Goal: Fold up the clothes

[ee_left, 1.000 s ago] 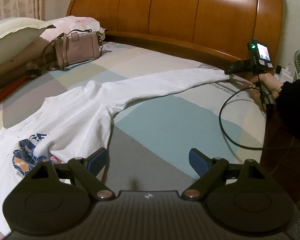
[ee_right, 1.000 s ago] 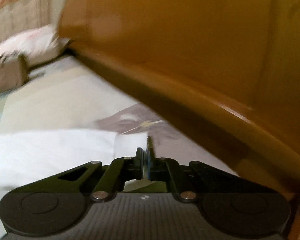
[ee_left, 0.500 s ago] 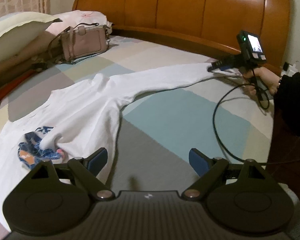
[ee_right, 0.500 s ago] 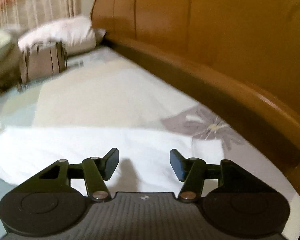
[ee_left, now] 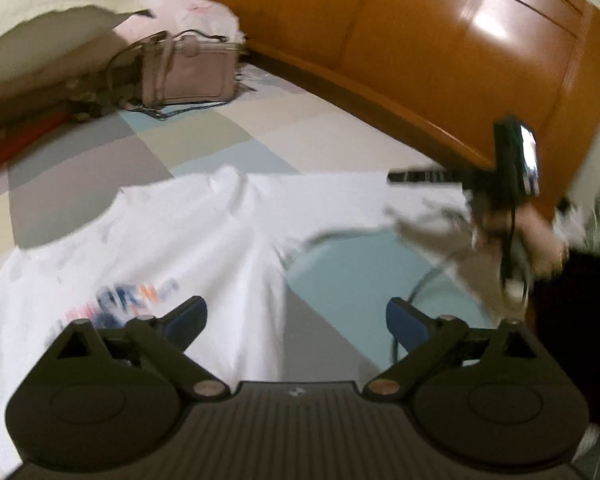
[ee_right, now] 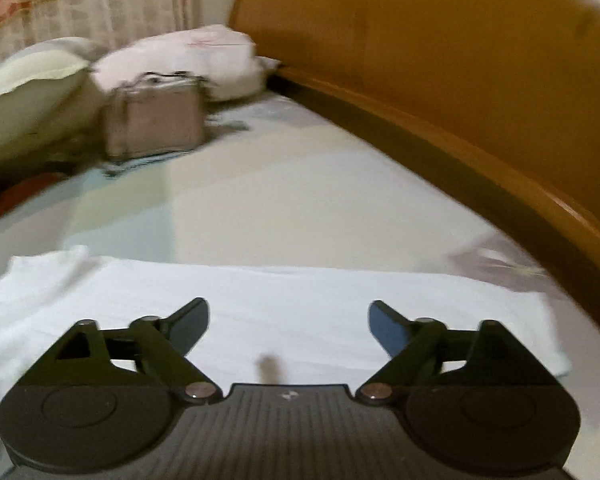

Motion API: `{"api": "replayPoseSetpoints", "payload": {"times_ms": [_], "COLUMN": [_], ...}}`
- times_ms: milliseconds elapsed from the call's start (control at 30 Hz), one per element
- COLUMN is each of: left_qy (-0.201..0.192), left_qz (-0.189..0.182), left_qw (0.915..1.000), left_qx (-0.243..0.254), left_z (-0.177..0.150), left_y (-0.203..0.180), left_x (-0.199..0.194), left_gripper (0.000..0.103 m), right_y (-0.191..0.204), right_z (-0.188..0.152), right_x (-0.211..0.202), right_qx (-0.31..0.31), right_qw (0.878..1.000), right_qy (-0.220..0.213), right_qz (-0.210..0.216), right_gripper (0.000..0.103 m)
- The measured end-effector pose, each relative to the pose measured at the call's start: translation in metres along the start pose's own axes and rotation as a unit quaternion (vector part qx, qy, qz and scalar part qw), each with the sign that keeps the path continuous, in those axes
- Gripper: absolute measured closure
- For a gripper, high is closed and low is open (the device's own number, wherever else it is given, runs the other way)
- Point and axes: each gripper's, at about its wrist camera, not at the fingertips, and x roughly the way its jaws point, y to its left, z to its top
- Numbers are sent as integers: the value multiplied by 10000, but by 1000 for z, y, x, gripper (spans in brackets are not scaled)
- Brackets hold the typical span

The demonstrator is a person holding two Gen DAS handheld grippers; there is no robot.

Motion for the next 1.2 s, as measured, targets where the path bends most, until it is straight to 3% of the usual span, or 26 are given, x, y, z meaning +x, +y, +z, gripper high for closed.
{"api": "replayPoseSetpoints", "payload": {"times_ms": [133, 267, 500, 567, 633, 800, 900, 1000, 1033, 1100, 1167, 1200], "left_qy": [94, 165, 269, -23, -218, -58, -183, 178, 245, 335, 319, 139], "left_qz": [-45, -112, -218, 202, 354, 818, 304, -647, -727, -504, 106, 226], "left_qw": [9987, 9944, 9799, 9825, 9828, 9837, 9884, 9870, 9872, 9906, 9920, 9919], "left_qx": [-495, -1039, -1966, -1849, -1802, -1603, -1479, -1461, -1399, -1223, -1216, -1244], "left_z": [27, 46, 80, 88, 91, 99, 92, 85, 83, 80, 82, 83], "left_y": [37, 72, 133, 139, 142, 124, 102, 81, 76, 69, 76, 81], "left_x": [48, 101, 192, 198, 204, 196, 172, 175, 180, 194, 212, 213], "left_gripper": [7, 7, 7, 7, 7, 9, 7, 7, 7, 7, 9, 7], "right_y": [53, 74, 65, 61, 61, 53, 49, 46, 44, 39, 33, 29], "right_z": [-3, -24, -27, -27, -27, -24, -21, -19, -19, -19, -18, -18], "right_x": [30, 44, 52, 52, 51, 42, 36, 33, 33, 34, 34, 33], "right_qx": [272, 432, 466, 555, 559, 767, 778, 713, 703, 754, 824, 857], "right_qw": [9993, 9981, 9985, 9981, 9980, 9962, 9961, 9963, 9961, 9948, 9940, 9937], "right_qy": [234, 382, 262, 247, 296, 353, 296, 332, 360, 438, 461, 465], "right_qz": [-65, -224, -150, -40, 0, 236, 305, 358, 391, 522, 548, 549], "right_gripper": [0, 0, 0, 0, 0, 0, 0, 0, 0, 0, 0, 0]}}
